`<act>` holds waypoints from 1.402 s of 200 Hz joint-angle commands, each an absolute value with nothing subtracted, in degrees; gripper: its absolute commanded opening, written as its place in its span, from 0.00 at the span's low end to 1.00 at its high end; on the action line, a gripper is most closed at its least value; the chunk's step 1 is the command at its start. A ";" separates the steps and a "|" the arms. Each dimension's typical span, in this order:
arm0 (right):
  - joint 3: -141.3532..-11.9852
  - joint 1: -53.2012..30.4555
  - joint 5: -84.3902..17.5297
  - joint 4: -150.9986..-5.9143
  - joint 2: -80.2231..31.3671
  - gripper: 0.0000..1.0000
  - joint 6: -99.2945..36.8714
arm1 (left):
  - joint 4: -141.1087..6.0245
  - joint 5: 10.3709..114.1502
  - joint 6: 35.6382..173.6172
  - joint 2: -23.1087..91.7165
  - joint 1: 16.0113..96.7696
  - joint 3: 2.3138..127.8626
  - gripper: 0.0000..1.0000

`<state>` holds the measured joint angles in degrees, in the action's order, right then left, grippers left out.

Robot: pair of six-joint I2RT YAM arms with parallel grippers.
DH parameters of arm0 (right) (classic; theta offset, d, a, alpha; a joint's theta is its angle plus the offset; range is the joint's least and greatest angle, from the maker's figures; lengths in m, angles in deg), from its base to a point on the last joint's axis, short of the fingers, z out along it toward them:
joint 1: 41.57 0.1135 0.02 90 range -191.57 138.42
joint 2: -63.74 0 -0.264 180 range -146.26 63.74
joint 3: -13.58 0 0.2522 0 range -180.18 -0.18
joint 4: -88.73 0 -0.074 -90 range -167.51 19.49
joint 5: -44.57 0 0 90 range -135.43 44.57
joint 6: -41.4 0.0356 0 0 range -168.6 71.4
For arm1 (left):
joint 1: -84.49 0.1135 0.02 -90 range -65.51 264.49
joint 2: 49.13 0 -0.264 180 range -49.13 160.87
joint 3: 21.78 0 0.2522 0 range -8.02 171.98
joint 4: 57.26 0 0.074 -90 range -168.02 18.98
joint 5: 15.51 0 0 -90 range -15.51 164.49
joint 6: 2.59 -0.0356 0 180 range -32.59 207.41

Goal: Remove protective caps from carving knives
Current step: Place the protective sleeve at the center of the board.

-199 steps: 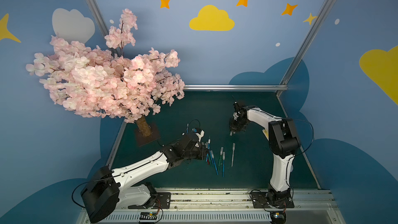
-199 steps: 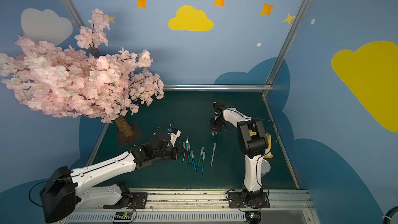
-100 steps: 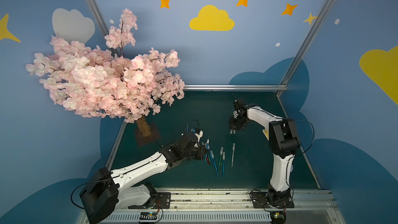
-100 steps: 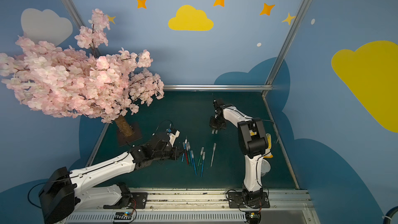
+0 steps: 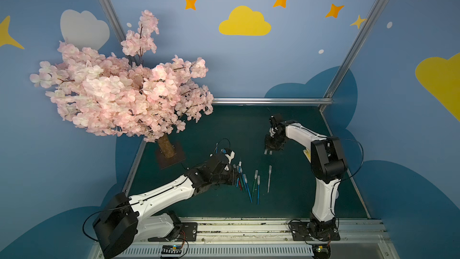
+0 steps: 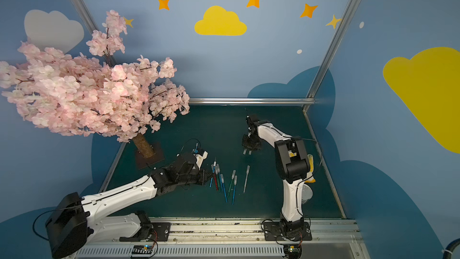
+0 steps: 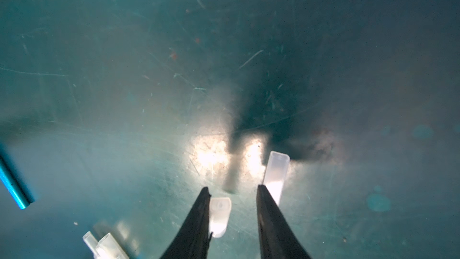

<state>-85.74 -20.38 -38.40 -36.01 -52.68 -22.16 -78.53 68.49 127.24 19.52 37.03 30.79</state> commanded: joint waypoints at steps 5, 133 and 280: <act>-86.15 -19.97 -39.25 -33.97 -50.48 0.31 -22.93 | -79.02 68.29 126.18 20.04 37.38 32.55 0.07; -81.66 -21.54 -30.36 -38.39 -47.65 0.23 -22.36 | -69.17 58.36 125.51 38.65 37.39 42.84 0.07; -81.50 -22.40 -29.72 -38.09 -46.65 0.23 -23.18 | -65.48 50.92 125.82 60.65 36.54 58.13 0.07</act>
